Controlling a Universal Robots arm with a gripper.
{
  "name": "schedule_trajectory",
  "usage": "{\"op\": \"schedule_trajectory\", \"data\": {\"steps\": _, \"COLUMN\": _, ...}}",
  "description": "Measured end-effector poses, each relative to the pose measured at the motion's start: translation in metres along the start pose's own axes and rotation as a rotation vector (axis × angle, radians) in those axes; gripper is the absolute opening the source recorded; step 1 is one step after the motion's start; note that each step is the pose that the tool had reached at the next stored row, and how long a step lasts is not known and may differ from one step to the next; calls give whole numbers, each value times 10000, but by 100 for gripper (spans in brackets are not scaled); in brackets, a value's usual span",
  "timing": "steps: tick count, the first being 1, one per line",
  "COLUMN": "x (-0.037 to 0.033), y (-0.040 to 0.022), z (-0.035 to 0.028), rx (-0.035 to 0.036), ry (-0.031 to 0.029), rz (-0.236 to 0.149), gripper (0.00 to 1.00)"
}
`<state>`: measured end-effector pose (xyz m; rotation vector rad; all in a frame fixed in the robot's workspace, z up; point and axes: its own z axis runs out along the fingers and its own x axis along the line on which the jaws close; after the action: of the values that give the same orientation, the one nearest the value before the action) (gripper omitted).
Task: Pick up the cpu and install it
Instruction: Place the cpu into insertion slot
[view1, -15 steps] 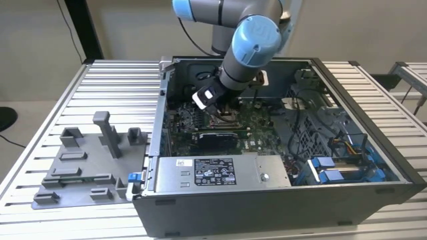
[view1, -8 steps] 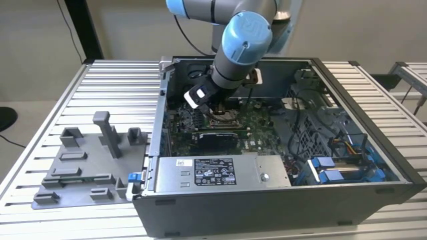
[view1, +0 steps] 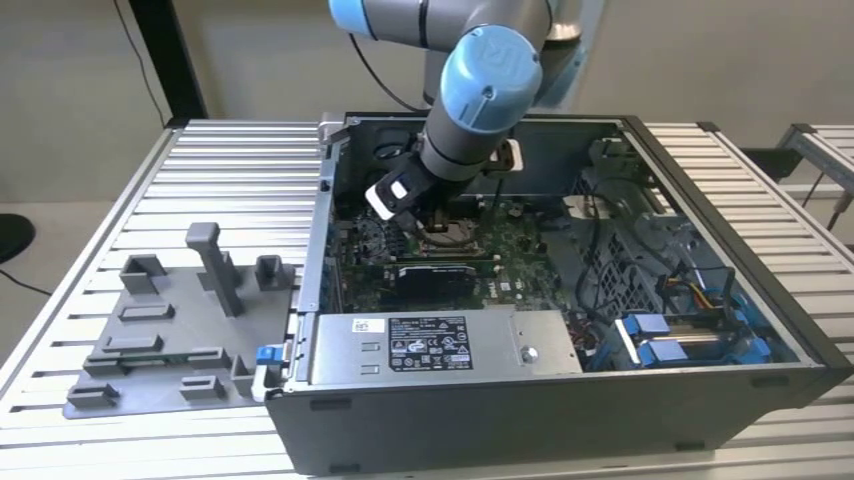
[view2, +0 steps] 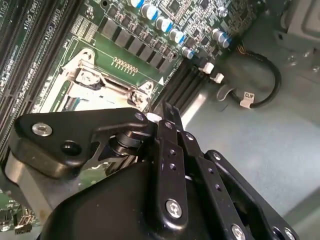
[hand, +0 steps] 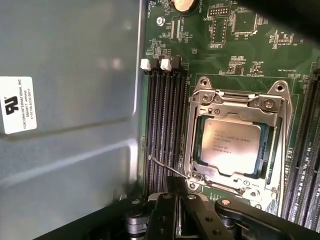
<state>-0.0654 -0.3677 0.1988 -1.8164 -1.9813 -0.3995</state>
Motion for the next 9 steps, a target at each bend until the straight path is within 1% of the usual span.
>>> {"op": "schedule_trajectory", "data": {"steps": 2, "x": -5, "y": 0, "z": 8, "rx": -1, "ry": 0, "rz": -2, "gripper": 0}}
{"op": "schedule_trajectory", "data": {"steps": 4, "x": -10, "y": -15, "z": 20, "rx": -13, "ry": -2, "rz": -7, "gripper": 0}}
{"op": "schedule_trajectory", "data": {"steps": 5, "x": -11, "y": -33, "z": 27, "rx": -29, "ry": -4, "rz": -15, "gripper": 0}}
{"op": "schedule_trajectory", "data": {"steps": 8, "x": -8, "y": -126, "z": 45, "rx": -80, "ry": -9, "rz": -44, "gripper": 0}}
{"op": "schedule_trajectory", "data": {"steps": 9, "x": -8, "y": -142, "z": 48, "rx": -91, "ry": -10, "rz": -50, "gripper": 0}}
